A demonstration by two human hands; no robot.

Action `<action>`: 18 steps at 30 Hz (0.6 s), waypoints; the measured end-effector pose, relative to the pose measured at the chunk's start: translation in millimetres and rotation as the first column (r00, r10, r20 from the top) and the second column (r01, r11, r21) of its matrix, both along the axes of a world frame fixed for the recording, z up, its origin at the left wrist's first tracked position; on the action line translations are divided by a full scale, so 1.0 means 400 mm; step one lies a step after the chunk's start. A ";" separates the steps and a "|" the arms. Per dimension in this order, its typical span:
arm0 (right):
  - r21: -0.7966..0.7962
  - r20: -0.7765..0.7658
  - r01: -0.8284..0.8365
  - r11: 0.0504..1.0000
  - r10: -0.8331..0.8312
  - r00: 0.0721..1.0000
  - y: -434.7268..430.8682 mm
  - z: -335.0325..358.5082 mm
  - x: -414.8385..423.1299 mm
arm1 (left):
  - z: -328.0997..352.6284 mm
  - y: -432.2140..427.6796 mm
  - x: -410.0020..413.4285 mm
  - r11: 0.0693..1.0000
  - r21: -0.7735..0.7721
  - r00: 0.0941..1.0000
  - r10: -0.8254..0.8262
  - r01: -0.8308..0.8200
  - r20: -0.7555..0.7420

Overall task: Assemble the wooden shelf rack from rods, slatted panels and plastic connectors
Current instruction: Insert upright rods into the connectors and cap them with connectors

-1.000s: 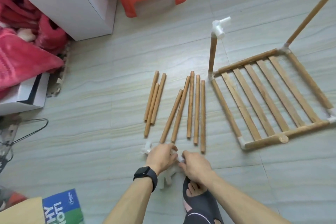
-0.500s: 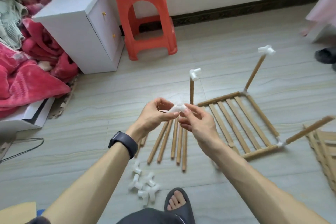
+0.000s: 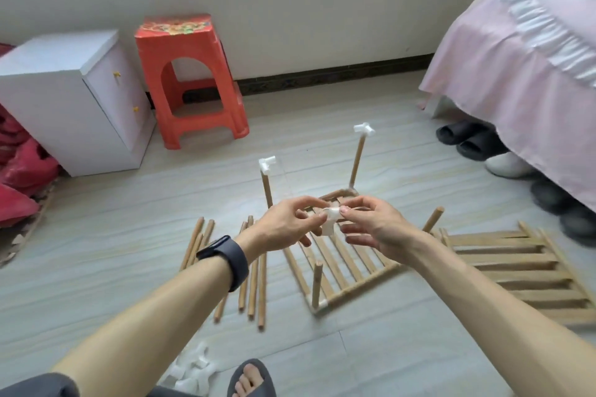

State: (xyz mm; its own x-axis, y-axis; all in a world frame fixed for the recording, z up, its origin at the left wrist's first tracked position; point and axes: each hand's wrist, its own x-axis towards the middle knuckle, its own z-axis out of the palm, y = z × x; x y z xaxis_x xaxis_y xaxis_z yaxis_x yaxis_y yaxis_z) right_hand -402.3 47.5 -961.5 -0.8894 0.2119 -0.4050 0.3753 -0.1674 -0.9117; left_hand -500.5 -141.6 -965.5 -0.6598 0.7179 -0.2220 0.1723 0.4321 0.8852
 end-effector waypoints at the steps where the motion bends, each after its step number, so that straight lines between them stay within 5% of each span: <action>1: -0.002 0.028 0.013 1.000 -0.013 1.000 -0.005 -0.007 0.002 | -0.013 -0.004 0.002 0.999 -0.033 1.000 -0.008 0.008 -0.011; 6: -0.012 0.101 0.097 0.995 -0.095 0.990 -0.051 -0.090 0.050 | -0.078 -0.020 0.045 0.989 -0.108 0.994 -0.094 0.101 0.063; 12: -0.311 0.029 0.167 0.935 -0.167 0.986 -0.094 -0.143 0.067 | -0.097 -0.010 0.050 0.995 -0.092 0.976 0.046 -0.027 0.213; 18: -0.089 -0.023 0.241 0.966 -0.244 0.970 -0.095 -0.182 0.060 | -0.107 -0.001 0.023 0.969 -0.241 0.969 0.101 -0.044 0.227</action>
